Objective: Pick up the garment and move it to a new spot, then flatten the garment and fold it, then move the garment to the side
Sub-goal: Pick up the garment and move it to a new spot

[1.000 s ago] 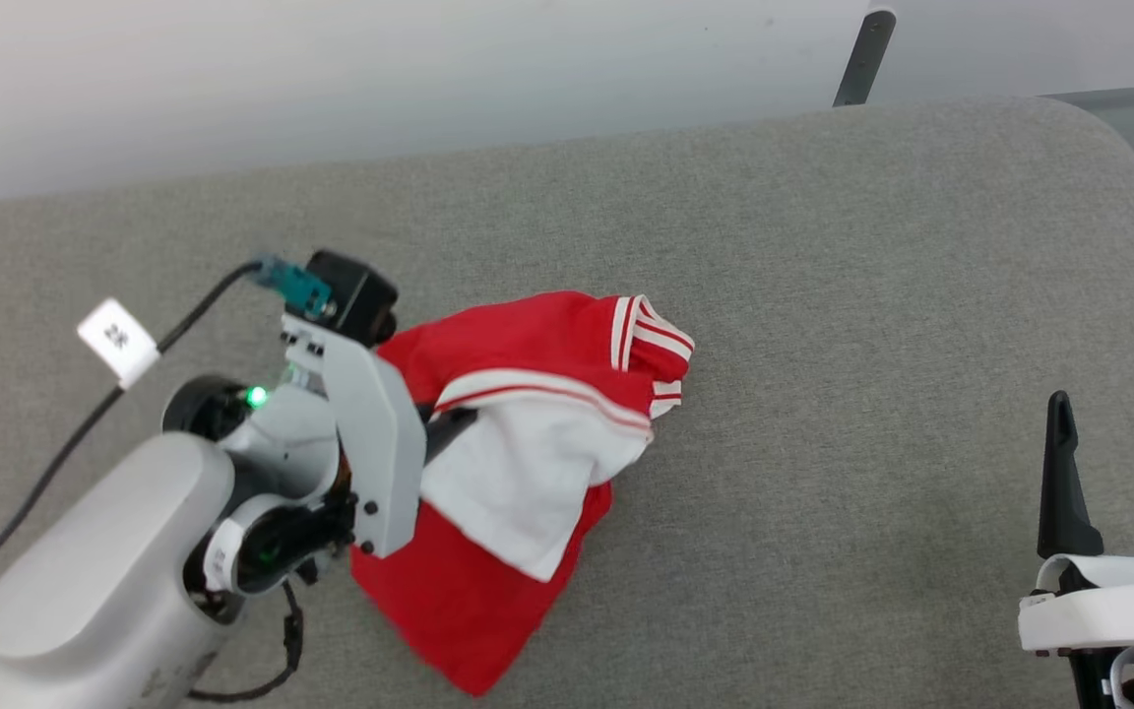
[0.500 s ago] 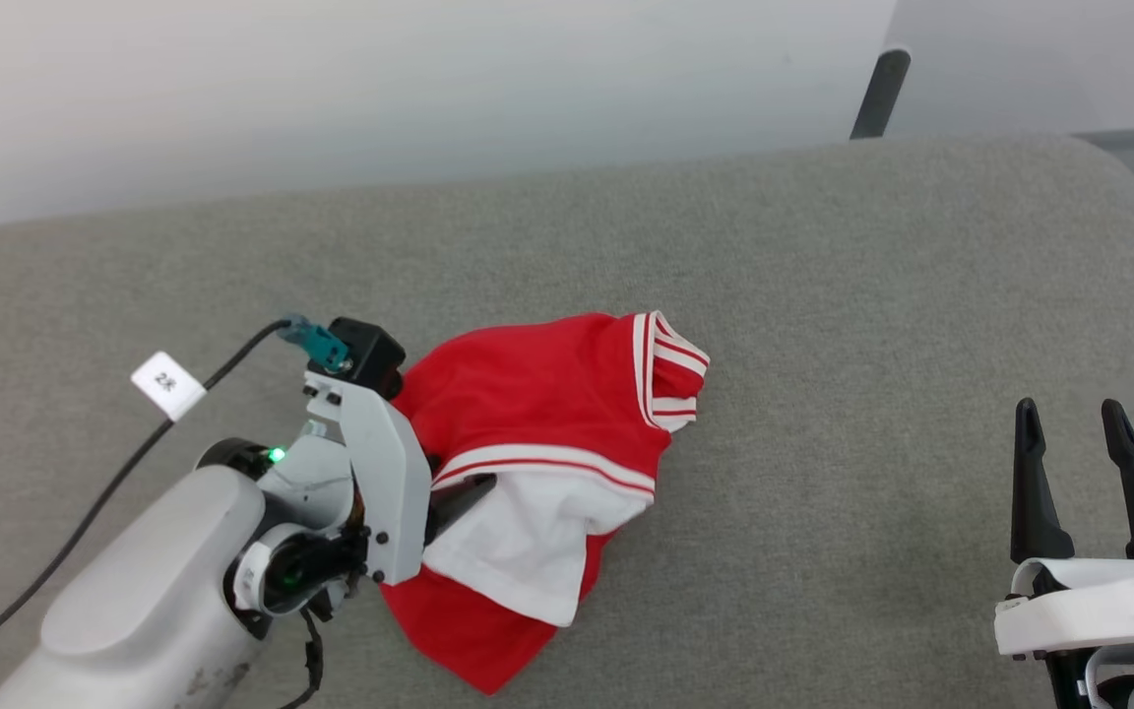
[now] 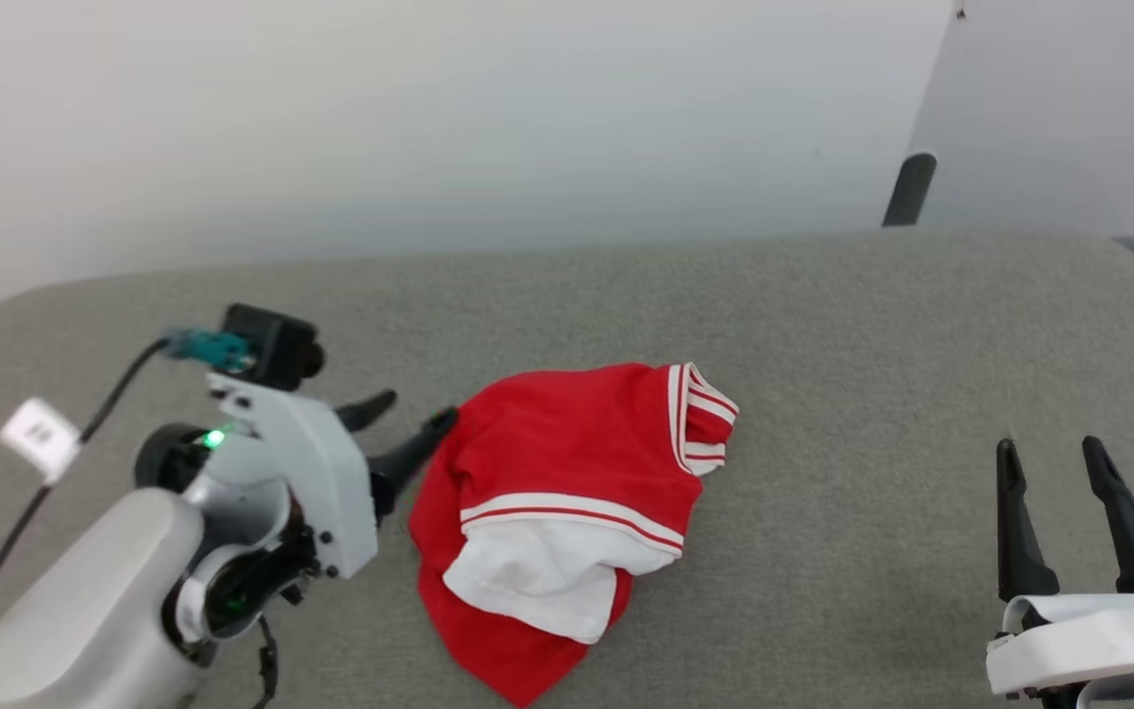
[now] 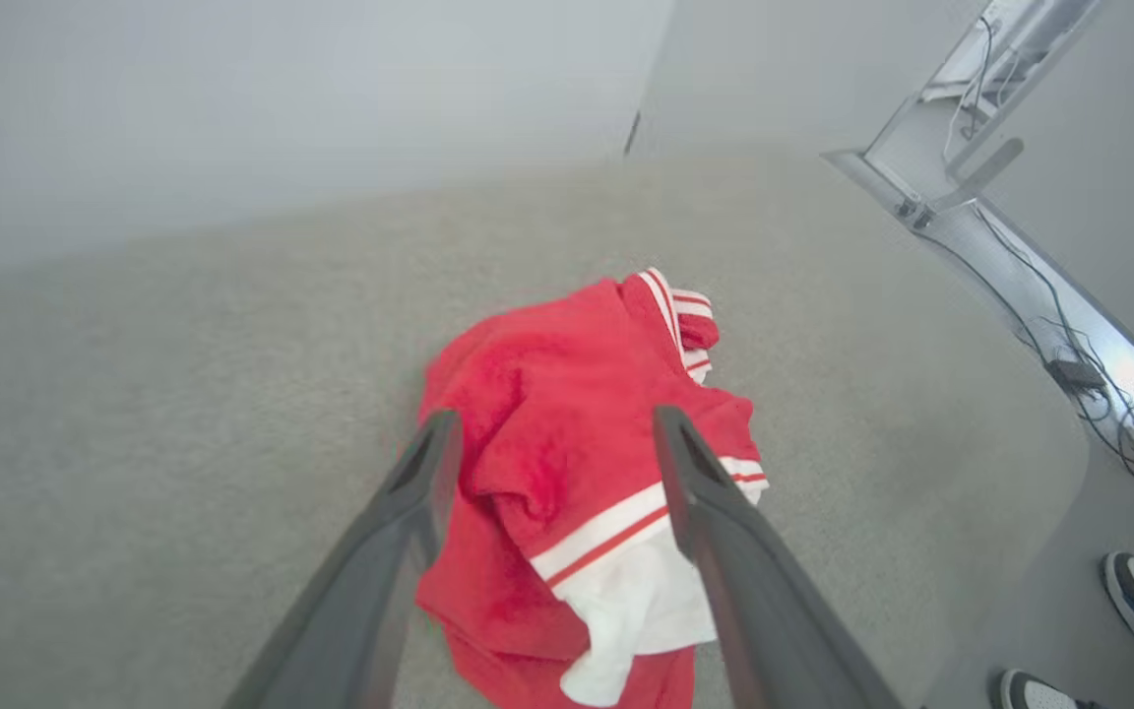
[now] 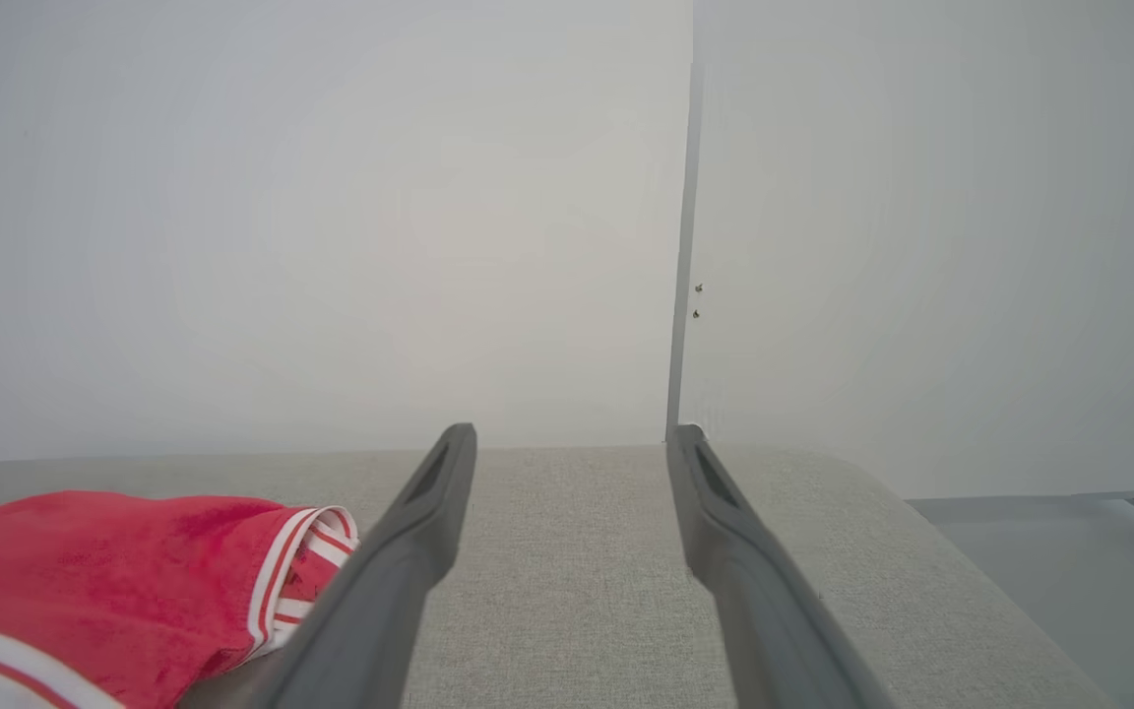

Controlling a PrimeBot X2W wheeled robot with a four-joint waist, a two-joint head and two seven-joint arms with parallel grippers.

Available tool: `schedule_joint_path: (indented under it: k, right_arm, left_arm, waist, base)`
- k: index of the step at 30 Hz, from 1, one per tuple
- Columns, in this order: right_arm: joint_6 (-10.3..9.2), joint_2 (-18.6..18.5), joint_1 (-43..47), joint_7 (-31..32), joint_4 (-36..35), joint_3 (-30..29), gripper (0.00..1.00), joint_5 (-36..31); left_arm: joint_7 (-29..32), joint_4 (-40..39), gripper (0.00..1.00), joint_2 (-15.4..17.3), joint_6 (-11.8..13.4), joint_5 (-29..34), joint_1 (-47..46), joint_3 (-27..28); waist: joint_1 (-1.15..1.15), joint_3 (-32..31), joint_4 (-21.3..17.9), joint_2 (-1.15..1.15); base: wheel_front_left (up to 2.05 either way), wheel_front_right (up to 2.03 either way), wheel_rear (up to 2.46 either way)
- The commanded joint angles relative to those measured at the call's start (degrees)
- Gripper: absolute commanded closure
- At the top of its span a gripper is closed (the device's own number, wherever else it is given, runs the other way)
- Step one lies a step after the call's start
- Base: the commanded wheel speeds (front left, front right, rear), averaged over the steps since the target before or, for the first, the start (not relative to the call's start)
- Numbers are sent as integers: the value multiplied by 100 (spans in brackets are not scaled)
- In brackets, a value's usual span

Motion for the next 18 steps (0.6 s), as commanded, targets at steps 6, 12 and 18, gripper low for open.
schedule_joint_path:
  k: [6, 12, 18]
  right_arm:
    - [0, 12, 175, 67, -43, 50, 0, -131]
    - [0, 12, 254, 12, 9, 87, 0, -230]
    - [0, 12, 278, -60, 104, 75, 0, -293]
  left_arm:
    - [-1256, -305, 0, 225, 196, 366, 646, 450]
    - [-2370, -380, 0, 372, 302, 610, 1269, 785]
    - [-3364, -383, 0, 442, 481, 789, 1920, 1104]
  waist:
    - [0, -298, 311, 0]
    - [0, -382, 464, 0]
    - [0, -433, 567, 0]
  base:
    - [0, 0, 0]
    - [0, 0, 0]
    - [0, 0, 0]
